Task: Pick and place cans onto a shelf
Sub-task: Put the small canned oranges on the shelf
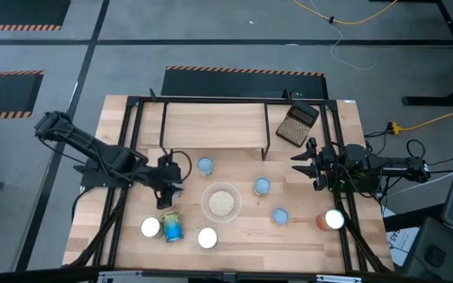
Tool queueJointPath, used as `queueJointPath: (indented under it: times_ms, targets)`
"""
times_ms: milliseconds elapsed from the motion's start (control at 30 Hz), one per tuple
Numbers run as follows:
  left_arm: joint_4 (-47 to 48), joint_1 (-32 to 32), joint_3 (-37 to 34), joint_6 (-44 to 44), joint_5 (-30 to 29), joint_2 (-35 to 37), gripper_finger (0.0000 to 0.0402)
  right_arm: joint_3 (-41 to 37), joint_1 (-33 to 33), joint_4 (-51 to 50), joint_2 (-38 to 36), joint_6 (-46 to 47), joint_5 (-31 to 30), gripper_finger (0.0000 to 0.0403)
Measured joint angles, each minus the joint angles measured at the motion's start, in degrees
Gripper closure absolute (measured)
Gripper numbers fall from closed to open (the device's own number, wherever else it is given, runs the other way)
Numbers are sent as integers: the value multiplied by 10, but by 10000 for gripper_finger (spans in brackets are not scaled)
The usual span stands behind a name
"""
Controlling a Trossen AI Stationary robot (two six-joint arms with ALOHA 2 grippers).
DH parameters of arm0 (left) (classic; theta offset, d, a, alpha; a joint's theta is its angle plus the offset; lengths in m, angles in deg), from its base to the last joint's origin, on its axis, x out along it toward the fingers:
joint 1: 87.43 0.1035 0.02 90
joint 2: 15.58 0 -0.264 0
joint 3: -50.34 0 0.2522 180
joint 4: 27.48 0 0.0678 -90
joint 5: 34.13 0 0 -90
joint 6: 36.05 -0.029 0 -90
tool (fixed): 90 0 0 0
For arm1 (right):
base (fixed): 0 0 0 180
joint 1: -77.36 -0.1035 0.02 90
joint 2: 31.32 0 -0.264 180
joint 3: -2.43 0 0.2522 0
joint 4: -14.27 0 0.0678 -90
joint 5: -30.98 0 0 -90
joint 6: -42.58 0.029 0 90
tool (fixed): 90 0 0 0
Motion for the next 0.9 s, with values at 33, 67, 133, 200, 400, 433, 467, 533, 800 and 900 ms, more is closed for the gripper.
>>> queueJointPath:
  times_ms: [33,67,133,200,400,433,467,533,800,900]
  targets:
    - [14,-3,0,13,4,-4,290,0,0,0,0,0,0,247]
    - [25,-7,0,25,9,-7,290,0,0,0,0,0,0,247]
    - [45,-14,0,42,12,-15,290,0,0,0,0,0,0,247]
    - [54,-22,0,48,13,-24,290,0,0,0,0,0,0,247]
    - [58,-39,0,47,19,-62,290,0,0,0,0,0,0,247]
    - [58,-40,0,47,19,-69,290,0,0,0,0,0,0,247]
    - [59,-41,0,47,19,-77,290,0,0,0,0,0,0,247]
    - [61,-42,0,47,19,-92,290,0,0,0,0,0,0,247]
    - [62,-42,0,47,19,-144,290,0,0,0,0,0,0,247]
    - [62,-42,0,47,18,-158,290,0,0,0,0,0,0,247]
